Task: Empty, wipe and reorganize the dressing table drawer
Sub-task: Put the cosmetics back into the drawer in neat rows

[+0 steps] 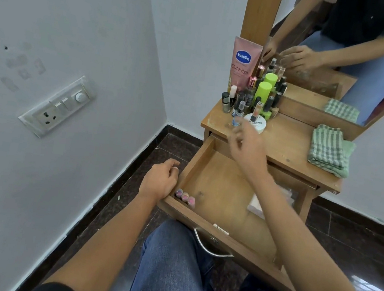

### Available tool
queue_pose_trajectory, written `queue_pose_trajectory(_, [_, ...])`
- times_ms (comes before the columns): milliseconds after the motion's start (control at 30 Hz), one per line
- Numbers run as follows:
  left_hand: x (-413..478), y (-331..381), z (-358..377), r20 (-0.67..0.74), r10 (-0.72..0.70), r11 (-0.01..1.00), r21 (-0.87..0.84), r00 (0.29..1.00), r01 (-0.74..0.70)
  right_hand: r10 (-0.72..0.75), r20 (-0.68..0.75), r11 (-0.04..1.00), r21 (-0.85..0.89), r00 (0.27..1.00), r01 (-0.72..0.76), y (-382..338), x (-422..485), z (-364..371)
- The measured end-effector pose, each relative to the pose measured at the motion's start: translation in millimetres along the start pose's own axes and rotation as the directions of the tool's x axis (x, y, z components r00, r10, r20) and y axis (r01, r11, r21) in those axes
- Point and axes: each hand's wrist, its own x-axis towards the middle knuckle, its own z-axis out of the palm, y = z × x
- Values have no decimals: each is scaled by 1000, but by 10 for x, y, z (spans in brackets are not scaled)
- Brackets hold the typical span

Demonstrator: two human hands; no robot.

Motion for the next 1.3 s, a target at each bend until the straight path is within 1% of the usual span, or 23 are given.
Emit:
queue_pose_trajectory(67, [3,1,-2,0,3,1000,1,1000,-3,9,-92,998,-53,996,-14,-3,226,-100])
queue_pose_trajectory(167, [-4,7,-4,4,3,1000,6,1000,-3,18,-135,984,-174,991,-42,46,408,-192])
queue_pose_trajectory(233, [-7,4,-2,2,4,1000,0,1000,-4,45,-160,976,-205,986,-77,99,455,-236])
queue_pose_trajectory(300, [-6,-1,-4,2,8,1000,-2,1000,-8,61,-171,964,-246,983,-103,149,474,-252])
queue_pose_trajectory(400, [0,-10,2,5,14,1000,-3,1000,-14,61,-153,957,-272,986,-102,222,500,-244])
queue_pose_trajectory(667, [-4,-18,8,1,20,1000,-11,1000,-20,-27,-228,940,-337,973,-53,282,577,-234])
queue_pose_trajectory(767, [-3,-11,10,4,6,1000,-14,1000,-6,-28,-211,952,-303,977,-38,250,562,-263])
queue_pose_trajectory(833, [-4,-5,10,10,2,1000,-12,1000,-2,-41,-227,971,-238,973,-15,207,485,-294])
queue_pose_trajectory(900, [1,-10,8,8,1,1000,-9,1000,-1,-90,-256,991,-120,962,61,159,322,-285])
queue_pose_trajectory(933, [6,-13,10,7,-1,1000,-9,1000,1,-98,-242,995,-13,965,98,131,202,-259])
queue_pose_trajectory(967, [5,-14,11,7,-2,1000,-9,1000,2,-92,-189,988,103,978,113,112,58,-214])
queue_pose_trajectory(1000, [1,-9,12,7,-2,1000,-8,1000,3,-105,-92,976,183,990,120,106,-98,-161])
queue_pose_trajectory(1033, [-5,-4,11,6,-2,1000,-9,1000,3,-138,37,970,208,990,128,121,-251,-102])
queue_pose_trajectory(1067, [-11,2,8,2,-5,1000,-9,1000,5,-178,189,974,176,966,145,163,-393,-38])
queue_pose_trajectory(1100, [-11,3,5,-3,-6,1000,-8,1000,6,-198,344,978,130,918,163,215,-519,22])
queue_pose_trajectory(1133, [-12,5,3,-6,-6,1000,-6,1000,6,-193,482,981,96,855,167,258,-622,68])
queue_pose_trajectory(1167, [-11,7,3,-7,-6,1000,-4,1000,5,-169,591,985,84,789,148,293,-707,101])
queue_pose_trajectory(1233, [-10,11,-3,-6,-11,1000,-3,1000,11,-109,723,994,93,682,61,339,-824,150])
queue_pose_trajectory(1267, [-10,14,-5,-5,-15,1000,-2,1000,15,-86,756,995,95,649,21,349,-870,171])
queue_pose_trajectory(1300, [-11,13,-7,-7,-16,1000,0,1000,16,-71,772,995,98,632,-7,356,-908,190])
